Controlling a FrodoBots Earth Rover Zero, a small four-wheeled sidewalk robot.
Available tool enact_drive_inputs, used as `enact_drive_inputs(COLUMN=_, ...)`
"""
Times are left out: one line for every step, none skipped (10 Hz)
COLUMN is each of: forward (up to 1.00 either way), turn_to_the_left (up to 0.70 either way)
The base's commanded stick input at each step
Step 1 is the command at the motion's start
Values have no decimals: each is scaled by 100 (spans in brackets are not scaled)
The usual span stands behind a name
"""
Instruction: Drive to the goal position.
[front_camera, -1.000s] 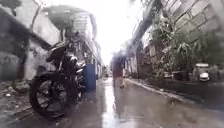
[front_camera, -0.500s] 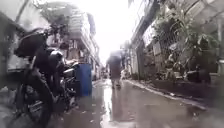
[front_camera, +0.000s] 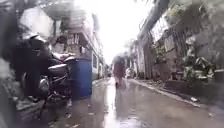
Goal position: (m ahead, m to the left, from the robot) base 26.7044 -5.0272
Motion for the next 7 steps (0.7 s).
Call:
enact_drive_inputs(forward=99, turn_to_the_left=0)
enact_drive_inputs(forward=99, turn_to_the_left=35)
enact_drive_inputs(forward=99, turn_to_the_left=40)
enact_drive_inputs(forward=99, turn_to_the_left=7)
enact_drive_inputs(forward=99, turn_to_the_left=0)
enact_drive_inputs(forward=99, turn_to_the_left=0)
enact_drive_inputs(forward=99, turn_to_the_left=0)
